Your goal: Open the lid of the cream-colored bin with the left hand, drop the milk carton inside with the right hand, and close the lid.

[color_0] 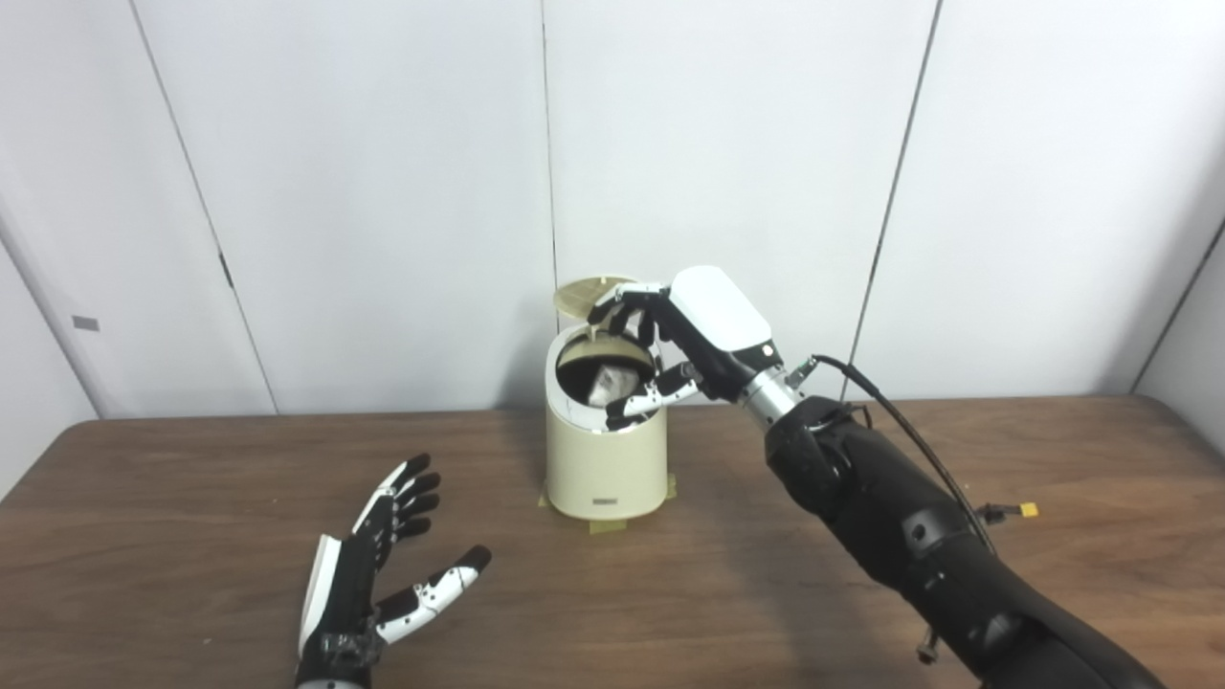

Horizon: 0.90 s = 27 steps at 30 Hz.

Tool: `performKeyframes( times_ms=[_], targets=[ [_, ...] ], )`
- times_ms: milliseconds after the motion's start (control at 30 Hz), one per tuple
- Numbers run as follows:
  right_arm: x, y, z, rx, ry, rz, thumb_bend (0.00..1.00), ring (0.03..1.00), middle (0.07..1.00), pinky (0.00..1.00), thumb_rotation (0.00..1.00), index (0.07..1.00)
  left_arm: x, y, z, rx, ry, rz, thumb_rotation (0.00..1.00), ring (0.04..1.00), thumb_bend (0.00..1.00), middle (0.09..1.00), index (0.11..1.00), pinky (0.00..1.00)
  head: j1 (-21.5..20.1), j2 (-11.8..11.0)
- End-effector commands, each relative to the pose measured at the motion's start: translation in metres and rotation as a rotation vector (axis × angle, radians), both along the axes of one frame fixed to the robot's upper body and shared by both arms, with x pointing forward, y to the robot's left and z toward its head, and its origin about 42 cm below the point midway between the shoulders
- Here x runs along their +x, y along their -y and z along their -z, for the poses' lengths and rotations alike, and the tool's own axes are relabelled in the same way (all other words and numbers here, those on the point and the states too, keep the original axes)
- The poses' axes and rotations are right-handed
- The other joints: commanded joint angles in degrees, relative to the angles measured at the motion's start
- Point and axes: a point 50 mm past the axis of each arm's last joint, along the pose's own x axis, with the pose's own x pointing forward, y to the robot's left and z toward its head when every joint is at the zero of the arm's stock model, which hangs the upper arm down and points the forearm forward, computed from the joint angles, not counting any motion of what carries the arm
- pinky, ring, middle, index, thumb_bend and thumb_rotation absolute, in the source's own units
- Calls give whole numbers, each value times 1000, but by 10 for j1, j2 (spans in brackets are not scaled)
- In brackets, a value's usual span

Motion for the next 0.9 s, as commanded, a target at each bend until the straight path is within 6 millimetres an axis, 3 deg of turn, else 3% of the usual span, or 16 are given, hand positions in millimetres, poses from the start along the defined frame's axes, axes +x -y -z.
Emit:
performKeyframes(
  times_ms=[0, 333, 467, 567, 700, 867],
  targets=[
    [3, -1, -28, 24, 66, -13, 900, 419, 569, 329, 208, 644, -3, 3, 4, -1, 4, 0, 197, 813, 695, 848, 895, 772, 0, 0],
    [-3, 0, -29, 46, 78, -30, 893, 399, 547, 314, 198, 632, -4, 3, 4, -4, 4, 0, 188, 811, 692, 849, 895, 762, 1, -2],
    [-13, 5, -35, 172, 161, -37, 883, 384, 512, 292, 200, 596, -4, 2, 4, -3, 2, -2, 201, 817, 694, 850, 896, 782, 1, -3],
    [-22, 14, -38, 269, 265, -42, 854, 324, 454, 240, 170, 553, -4, 2, 3, 1, 5, 0, 199, 815, 690, 850, 897, 789, 1, -3],
    [-36, 36, -30, 390, 380, -17, 771, 306, 444, 234, 158, 548, -3, 1, 3, 1, 4, 0, 188, 814, 686, 848, 895, 806, 2, -2],
    [-49, 63, -5, 558, 284, 30, 820, 302, 479, 228, 295, 614, -3, 0, 4, 6, 5, 1, 200, 814, 684, 847, 895, 806, 1, -1]
  ],
)
